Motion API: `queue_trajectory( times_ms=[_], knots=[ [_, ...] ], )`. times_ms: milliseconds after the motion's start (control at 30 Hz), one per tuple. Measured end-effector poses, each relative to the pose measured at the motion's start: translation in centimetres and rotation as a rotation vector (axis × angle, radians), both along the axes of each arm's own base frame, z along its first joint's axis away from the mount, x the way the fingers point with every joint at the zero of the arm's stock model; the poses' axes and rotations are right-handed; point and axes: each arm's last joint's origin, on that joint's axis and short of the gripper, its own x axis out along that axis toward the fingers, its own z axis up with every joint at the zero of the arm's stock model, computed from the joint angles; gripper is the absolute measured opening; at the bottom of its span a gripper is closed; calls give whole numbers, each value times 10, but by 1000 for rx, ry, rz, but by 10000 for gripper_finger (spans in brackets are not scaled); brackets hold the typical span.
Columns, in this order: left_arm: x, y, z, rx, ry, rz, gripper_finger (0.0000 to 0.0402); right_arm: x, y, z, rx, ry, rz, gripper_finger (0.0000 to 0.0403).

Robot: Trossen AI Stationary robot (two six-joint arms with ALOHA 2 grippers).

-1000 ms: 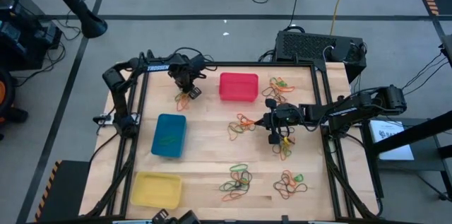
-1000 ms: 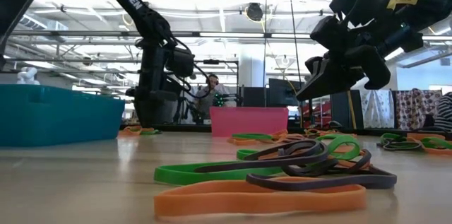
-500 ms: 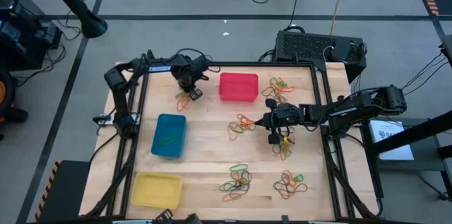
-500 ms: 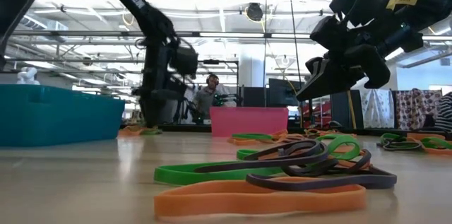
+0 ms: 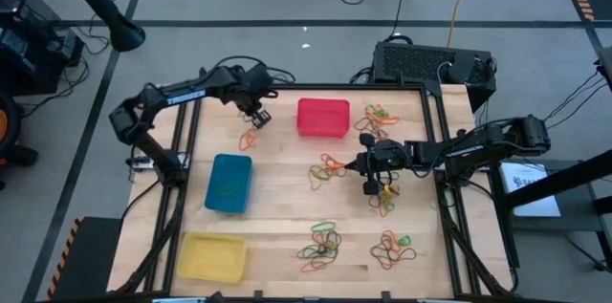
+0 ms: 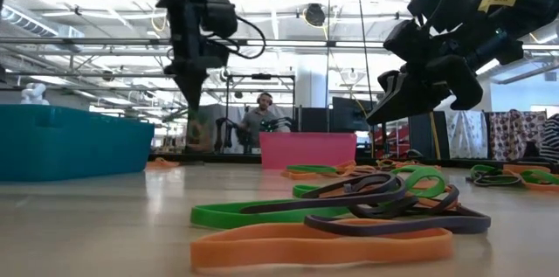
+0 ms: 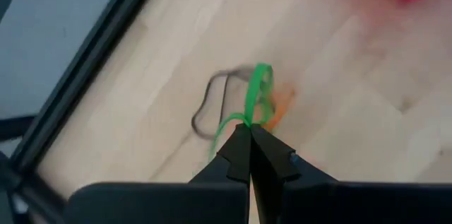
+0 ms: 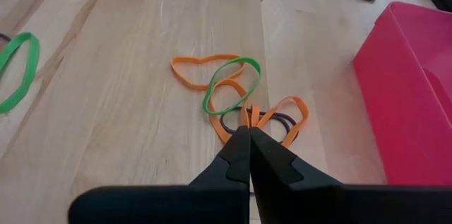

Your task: Sort rubber bands into baskets

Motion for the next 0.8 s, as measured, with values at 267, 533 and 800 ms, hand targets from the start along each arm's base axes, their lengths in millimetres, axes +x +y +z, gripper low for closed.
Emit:
queue_trajectory(
  times_ms=[267, 533, 800],
  knots=[
    [-7, -5, -10, -69, 104, -8, 2, 0, 0, 0, 0, -3, 0, 0],
    [2, -2, -10, -16, 45, -60, 7, 0, 0, 1, 5, -8, -4, 0],
    [9, -6, -9, 30, 35, -114, 74, 0, 0, 1, 12, -9, -8, 0]
  ],
)
